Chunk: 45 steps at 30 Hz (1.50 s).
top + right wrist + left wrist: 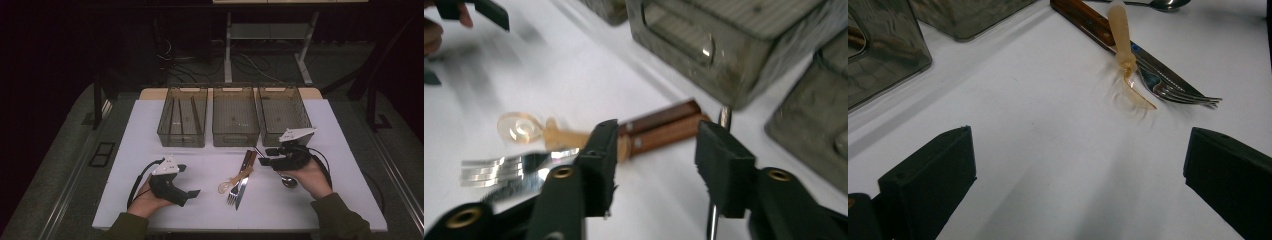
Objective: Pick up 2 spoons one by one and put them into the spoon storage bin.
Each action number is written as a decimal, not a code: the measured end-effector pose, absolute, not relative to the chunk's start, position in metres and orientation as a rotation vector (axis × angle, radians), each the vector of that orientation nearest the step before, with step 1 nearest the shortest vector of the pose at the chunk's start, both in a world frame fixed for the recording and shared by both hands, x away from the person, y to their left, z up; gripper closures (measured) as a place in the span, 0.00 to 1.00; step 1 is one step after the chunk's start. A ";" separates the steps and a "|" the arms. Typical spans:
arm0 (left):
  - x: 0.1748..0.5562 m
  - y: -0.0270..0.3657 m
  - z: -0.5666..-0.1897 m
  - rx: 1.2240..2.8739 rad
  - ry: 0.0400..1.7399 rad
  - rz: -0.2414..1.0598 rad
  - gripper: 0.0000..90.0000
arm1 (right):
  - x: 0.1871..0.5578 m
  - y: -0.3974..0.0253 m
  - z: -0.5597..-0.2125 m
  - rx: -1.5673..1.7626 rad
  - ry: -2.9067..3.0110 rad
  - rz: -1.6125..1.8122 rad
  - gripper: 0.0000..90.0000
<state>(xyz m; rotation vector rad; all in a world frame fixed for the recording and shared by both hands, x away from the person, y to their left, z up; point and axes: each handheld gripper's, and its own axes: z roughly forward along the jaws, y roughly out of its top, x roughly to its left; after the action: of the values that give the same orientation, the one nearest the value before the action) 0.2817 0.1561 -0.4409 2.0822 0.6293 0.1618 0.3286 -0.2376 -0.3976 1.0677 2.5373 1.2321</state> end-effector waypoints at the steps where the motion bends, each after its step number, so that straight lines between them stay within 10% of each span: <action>1: 0.281 0.156 -0.441 2.084 0.629 0.163 0.00 | 0.326 -0.240 -0.399 1.067 2.540 1.226 0.61; 19: 0.280 0.154 -0.441 2.100 0.618 0.168 0.00 | 0.287 -0.269 -0.416 1.128 2.594 1.116 0.97; 45: 0.280 0.154 -0.441 2.103 0.616 0.170 0.00 | 0.275 -0.275 -0.436 1.137 2.653 0.846 1.00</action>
<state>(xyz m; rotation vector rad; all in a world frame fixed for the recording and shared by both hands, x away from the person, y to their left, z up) 0.2800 0.1536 -0.4409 2.1026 0.6160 0.1697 0.2750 -0.2753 -0.4360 1.1374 2.6528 0.8455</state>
